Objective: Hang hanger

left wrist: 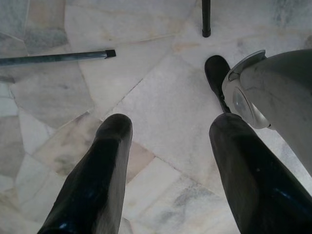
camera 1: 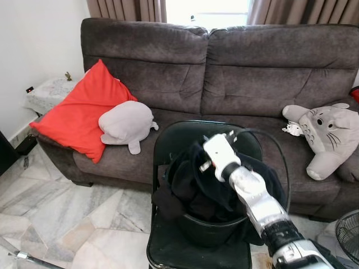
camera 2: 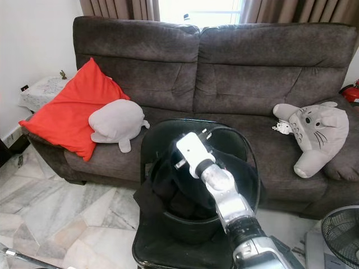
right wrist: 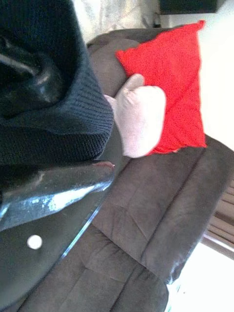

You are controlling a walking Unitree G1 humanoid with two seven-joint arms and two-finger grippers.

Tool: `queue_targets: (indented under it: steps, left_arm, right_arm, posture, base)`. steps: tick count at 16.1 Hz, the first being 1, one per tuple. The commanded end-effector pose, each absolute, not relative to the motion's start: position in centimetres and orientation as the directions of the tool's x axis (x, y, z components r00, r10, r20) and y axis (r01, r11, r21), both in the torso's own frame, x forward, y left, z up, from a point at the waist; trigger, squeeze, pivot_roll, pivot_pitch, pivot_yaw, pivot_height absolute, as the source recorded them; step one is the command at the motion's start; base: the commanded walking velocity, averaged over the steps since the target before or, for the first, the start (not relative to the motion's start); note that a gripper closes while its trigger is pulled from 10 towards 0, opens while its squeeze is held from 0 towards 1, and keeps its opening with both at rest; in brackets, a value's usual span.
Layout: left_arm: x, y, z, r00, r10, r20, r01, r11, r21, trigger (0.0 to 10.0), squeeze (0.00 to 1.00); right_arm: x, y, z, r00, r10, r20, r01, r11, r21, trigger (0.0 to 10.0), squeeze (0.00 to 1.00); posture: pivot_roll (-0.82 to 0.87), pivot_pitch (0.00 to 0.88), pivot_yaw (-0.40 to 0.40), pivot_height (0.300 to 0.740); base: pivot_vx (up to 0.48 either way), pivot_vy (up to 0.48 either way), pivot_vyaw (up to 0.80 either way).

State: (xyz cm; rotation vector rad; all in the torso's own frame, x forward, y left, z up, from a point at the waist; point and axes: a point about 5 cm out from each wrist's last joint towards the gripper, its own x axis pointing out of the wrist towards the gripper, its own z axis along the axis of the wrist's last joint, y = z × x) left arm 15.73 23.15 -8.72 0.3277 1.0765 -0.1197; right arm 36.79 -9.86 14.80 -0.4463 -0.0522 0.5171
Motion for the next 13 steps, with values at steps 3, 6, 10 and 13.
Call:
queue_targets:
  steps: [3,6,10,13]
  left_arm:
    - [15.1,23.6,-8.9,0.452,0.070,-0.889,0.248,0.948,0.200,10.0,0.00]
    - [15.1,23.6,-8.9,0.450,0.065,-0.891,0.254,0.947,0.198,10.0,0.00]
    - [15.0,23.5,-8.9,0.451,0.061,-0.891,0.259,0.946,0.196,10.0,0.00]
    - [14.9,23.6,-8.9,0.449,0.062,-0.892,0.261,0.945,0.197,10.0,0.00]
  right_arm:
    - [36.4,-9.1,14.8,0.825,0.542,-0.163,-0.544,0.681,-0.490,10.0,1.00]
    - [35.1,-10.0,13.0,0.790,0.548,-0.277,-0.598,0.584,-0.549,10.0,1.00]
    - [34.8,-11.0,11.8,0.795,0.496,-0.349,-0.604,0.594,-0.531,10.0,0.00]
    - [34.4,-10.8,11.8,0.780,0.511,-0.363,-0.621,0.556,-0.553,10.0,0.00]
  posture:
    - [0.05,0.008,0.049,0.740]
    - [0.05,0.004,0.052,0.740]
    - [0.05,0.000,0.053,0.740]
    - [0.05,0.000,0.054,0.740]
  base:
    - [0.000,0.000,0.00]
    - [0.000,0.000,0.00]
    - [0.000,0.000,0.00]
    - [0.000,0.000,0.00]
